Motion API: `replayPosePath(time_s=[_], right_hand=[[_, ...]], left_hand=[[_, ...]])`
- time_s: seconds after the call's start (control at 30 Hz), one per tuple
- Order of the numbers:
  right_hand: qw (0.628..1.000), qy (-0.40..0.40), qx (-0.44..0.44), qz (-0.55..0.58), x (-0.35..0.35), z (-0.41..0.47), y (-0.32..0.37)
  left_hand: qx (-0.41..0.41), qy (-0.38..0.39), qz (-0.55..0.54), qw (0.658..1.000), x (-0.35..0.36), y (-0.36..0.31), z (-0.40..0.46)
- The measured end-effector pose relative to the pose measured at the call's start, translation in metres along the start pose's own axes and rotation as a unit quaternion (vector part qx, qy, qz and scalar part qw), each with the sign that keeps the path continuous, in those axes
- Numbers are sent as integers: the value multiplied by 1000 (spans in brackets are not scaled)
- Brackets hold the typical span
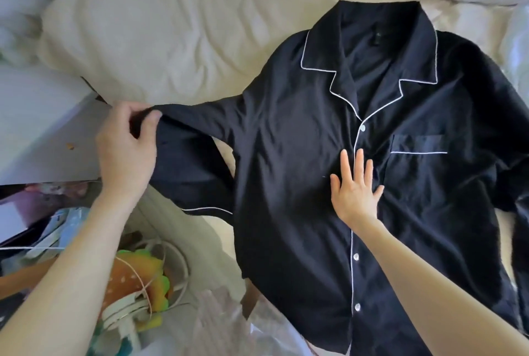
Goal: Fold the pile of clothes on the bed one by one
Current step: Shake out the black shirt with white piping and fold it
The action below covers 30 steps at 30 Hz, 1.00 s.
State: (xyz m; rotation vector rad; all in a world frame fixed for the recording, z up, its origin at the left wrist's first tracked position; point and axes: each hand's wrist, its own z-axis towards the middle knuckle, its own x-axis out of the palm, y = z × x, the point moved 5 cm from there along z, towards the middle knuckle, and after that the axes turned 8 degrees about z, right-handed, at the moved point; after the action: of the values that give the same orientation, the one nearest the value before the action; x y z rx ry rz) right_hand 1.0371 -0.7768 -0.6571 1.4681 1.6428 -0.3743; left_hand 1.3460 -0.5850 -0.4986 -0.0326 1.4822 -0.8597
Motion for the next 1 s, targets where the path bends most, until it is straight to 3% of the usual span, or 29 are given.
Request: replayPosePath(time_s=[0.03,0.07,0.1,0.17,0.2,0.23,0.3,0.37,0.53,0.6,0.7,0.77,0.83,0.9,1.0], right_hand=[[1000,-2,1,-1,0,0,1],[1000,-6,2,-4,0,-1,2],[1000,-8,2,-7,-1,-1,2],[1000,-7,2,-7,-1,-1,3],[1000,-5,3,-7,-2,0,2],[1000,-3,3,-8,-2,0,2],[1000,-4,5,-8,-2,0,2],[1000,-5,10,-9,-1,-1,3],[1000,-4,15,-10,0,-2,6],[1000,-1,15,-11,-1,-2,6],[1000,2,18,-13,-4,-2,6],[1000,2,22,-11,-6,-2,8],[999,3,32,-6,-9,-2,12],[999,5,44,-2,-13,-2,16],[999,-5,48,20,-22,-4,23]], left_hand=[[44,39,38,998,5,-11,-9],[74,128,78,986,19,-19,-22],[76,272,117,952,39,-23,-41],[18,552,127,824,71,-16,-85],[-13,595,108,796,79,-11,-96],[-24,569,86,817,84,-5,-92],[-26,392,69,917,85,5,-57],[-39,273,60,959,89,18,-24],[-20,432,185,883,125,40,-8],[-65,385,112,914,116,43,0],[-137,232,20,963,74,55,25],[-169,115,6,979,35,60,44],[-174,44,20,984,8,57,58],[-155,20,64,986,-6,41,67],[-104,75,83,988,-5,-7,62]])
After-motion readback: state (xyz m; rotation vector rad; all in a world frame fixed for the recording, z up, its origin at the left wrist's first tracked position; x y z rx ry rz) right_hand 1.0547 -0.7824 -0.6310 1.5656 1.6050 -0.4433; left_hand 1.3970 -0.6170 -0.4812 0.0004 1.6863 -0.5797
